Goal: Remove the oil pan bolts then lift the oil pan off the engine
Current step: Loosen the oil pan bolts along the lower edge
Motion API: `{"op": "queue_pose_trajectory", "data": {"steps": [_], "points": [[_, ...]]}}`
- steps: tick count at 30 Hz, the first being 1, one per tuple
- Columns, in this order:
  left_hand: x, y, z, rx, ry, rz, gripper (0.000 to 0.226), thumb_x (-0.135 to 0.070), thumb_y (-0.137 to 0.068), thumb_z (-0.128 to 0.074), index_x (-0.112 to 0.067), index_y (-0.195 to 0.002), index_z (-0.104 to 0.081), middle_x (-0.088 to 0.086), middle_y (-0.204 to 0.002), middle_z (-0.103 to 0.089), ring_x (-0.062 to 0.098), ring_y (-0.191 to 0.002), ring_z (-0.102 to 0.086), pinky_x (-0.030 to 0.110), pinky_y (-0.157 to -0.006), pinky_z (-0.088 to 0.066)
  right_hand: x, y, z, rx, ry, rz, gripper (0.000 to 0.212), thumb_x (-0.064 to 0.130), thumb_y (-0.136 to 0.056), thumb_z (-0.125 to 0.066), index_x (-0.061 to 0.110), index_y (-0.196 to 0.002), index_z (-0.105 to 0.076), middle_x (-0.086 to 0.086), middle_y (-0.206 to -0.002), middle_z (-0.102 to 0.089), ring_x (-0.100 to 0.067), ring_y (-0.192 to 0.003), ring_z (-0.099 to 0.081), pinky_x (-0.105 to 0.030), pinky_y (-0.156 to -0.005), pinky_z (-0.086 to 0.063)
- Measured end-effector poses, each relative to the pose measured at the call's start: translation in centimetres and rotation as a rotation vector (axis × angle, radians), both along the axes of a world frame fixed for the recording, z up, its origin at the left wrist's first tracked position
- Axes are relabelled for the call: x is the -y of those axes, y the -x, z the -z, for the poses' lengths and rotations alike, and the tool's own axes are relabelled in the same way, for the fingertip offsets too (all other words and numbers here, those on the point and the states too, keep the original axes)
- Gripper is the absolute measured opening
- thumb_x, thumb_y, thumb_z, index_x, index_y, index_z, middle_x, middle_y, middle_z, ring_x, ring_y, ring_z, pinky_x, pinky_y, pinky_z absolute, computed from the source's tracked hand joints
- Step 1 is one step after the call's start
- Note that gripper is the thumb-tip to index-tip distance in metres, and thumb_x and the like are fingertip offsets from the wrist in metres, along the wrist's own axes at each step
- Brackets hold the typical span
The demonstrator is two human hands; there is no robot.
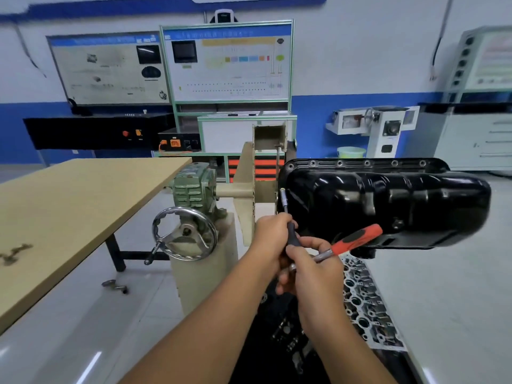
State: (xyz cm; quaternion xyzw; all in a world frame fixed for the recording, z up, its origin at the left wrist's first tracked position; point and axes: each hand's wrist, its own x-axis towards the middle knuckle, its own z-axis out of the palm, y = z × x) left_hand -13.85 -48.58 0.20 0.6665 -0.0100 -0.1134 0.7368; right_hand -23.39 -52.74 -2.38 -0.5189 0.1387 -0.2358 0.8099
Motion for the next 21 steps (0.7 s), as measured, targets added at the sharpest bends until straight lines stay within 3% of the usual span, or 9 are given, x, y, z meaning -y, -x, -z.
{"op": "queue_pose_trajectory", "data": {"steps": [6,8,13,16,18,21], "points": [[-0.1,-0.9,-1.0,-0.005,-0.050,-0.028,0.032,-0.015,-0.093,-0.060,-0.009,-0.062,-0.064,0.001,-0.051,-0.060,0.018,-0.044,-0.054,0.024,-0.047,-0.042,-0.7,-0.6,-1.1,0.024,-0.074,-0.014,0.021,0.000,-0.088,-0.067,0.008,-0.104,-0.057,-0.014,-0.054,-0.059,-0.023,-0.036,-0.049,-0.031,-0.041,-0.047],[-0.3,-0.9,-1.6,-0.033,-0.022,-0.014,0.035,-0.019,-0.096,-0.061,-0.009,-0.062,-0.064,0.002,-0.052,-0.059,0.016,-0.037,-0.051,0.019,-0.040,-0.037,-0.8,-0.6,-2.2,0.037,-0.150,-0.021,0.020,-0.003,-0.088,-0.065,0.006,-0.103,-0.056,-0.015,-0.057,-0.058,-0.022,-0.037,-0.047,-0.030,-0.040,-0.045],[-0.6,-0.9,-2.9,-0.224,0.078,0.131,0.034,-0.030,-0.099,-0.062,-0.011,-0.071,-0.059,0.003,-0.049,-0.051,0.011,-0.025,-0.039,0.013,-0.030,-0.031,-0.4,-0.6,-5.5,0.035,-0.553,-0.155,0.005,0.000,-0.095,-0.057,0.000,-0.097,-0.061,-0.013,-0.066,-0.054,-0.010,-0.042,-0.046,-0.021,-0.036,-0.040],[-0.7,-1.3,-3.1,-0.243,0.133,0.181,0.033,-0.028,-0.100,-0.063,-0.006,-0.076,-0.057,0.003,-0.042,-0.052,0.013,-0.027,-0.050,0.015,-0.031,-0.038,0.2,-0.3,-7.0,0.057,-0.792,-0.210,0.013,0.002,-0.098,-0.055,-0.003,-0.089,-0.064,-0.016,-0.076,-0.055,-0.007,-0.038,-0.045,-0.016,-0.034,-0.041],[-0.9,-1.5,-2.6,-0.262,0.173,0.238,0.036,-0.029,-0.100,-0.062,-0.007,-0.072,-0.056,0.002,-0.039,-0.049,0.014,-0.026,-0.049,0.015,-0.031,-0.038,0.0,-0.1,-7.0,0.037,-0.720,-0.192,0.013,0.002,-0.097,-0.056,-0.003,-0.089,-0.064,-0.017,-0.073,-0.056,-0.008,-0.036,-0.046,-0.018,-0.034,-0.042],[-0.7,-2.1,-1.8,-0.253,0.189,0.257,0.044,-0.032,-0.099,-0.063,-0.012,-0.059,-0.061,0.002,-0.046,-0.052,0.014,-0.030,-0.046,0.018,-0.033,-0.036,0.1,-0.1,-6.2,-0.081,-0.254,-0.078,0.005,0.000,-0.092,-0.060,0.000,-0.096,-0.059,-0.015,-0.061,-0.057,-0.014,-0.037,-0.047,-0.024,-0.036,-0.043]]}}
